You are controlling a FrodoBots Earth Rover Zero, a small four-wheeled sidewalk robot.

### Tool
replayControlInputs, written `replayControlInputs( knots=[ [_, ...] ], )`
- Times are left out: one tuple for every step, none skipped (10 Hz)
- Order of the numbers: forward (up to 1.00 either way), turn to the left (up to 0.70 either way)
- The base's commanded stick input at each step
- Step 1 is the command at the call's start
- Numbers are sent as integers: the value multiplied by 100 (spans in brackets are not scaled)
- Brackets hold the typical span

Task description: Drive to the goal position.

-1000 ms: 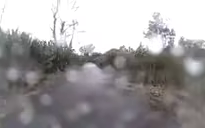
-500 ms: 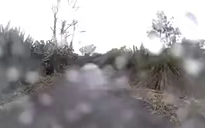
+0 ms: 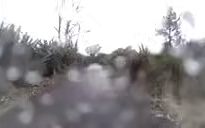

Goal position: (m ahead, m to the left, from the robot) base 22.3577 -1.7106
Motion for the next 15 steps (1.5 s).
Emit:
replayControlInputs(
  knots=[
    [100, 34],
    [100, 0],
    [100, 0],
    [100, 0],
    [100, 0],
    [100, 0],
    [100, 0],
    [100, 0],
    [100, 0],
    [100, 0],
    [100, 0],
    [100, 0],
    [100, 0],
    [100, -39],
    [100, -40]
  ],
)
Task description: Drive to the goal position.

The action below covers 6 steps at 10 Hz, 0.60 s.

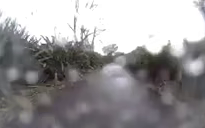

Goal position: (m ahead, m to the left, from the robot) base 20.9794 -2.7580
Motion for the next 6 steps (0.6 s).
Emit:
replayControlInputs(
  knots=[
    [100, -40],
    [100, -40],
    [100, -40],
    [100, -40],
    [100, 0],
    [100, 0]
  ],
)
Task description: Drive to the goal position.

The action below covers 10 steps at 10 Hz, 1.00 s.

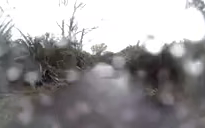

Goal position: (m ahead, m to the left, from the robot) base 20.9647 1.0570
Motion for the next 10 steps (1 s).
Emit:
replayControlInputs(
  knots=[
    [100, 0],
    [100, 0],
    [100, 0],
    [100, 0],
    [100, 0],
    [100, 0],
    [100, 0],
    [100, 0],
    [100, 0],
    [100, 0]
  ],
)
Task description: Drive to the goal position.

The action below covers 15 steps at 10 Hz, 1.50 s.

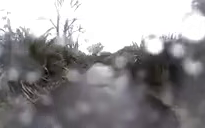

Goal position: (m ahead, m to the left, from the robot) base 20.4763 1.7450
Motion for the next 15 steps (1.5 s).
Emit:
replayControlInputs(
  knots=[
    [100, 0],
    [100, 0],
    [100, 0],
    [100, 0],
    [100, 0],
    [100, 0],
    [100, 0],
    [100, 0],
    [100, 0],
    [100, 0],
    [100, 0],
    [100, 0],
    [100, 0],
    [100, 0],
    [100, 0]
  ],
)
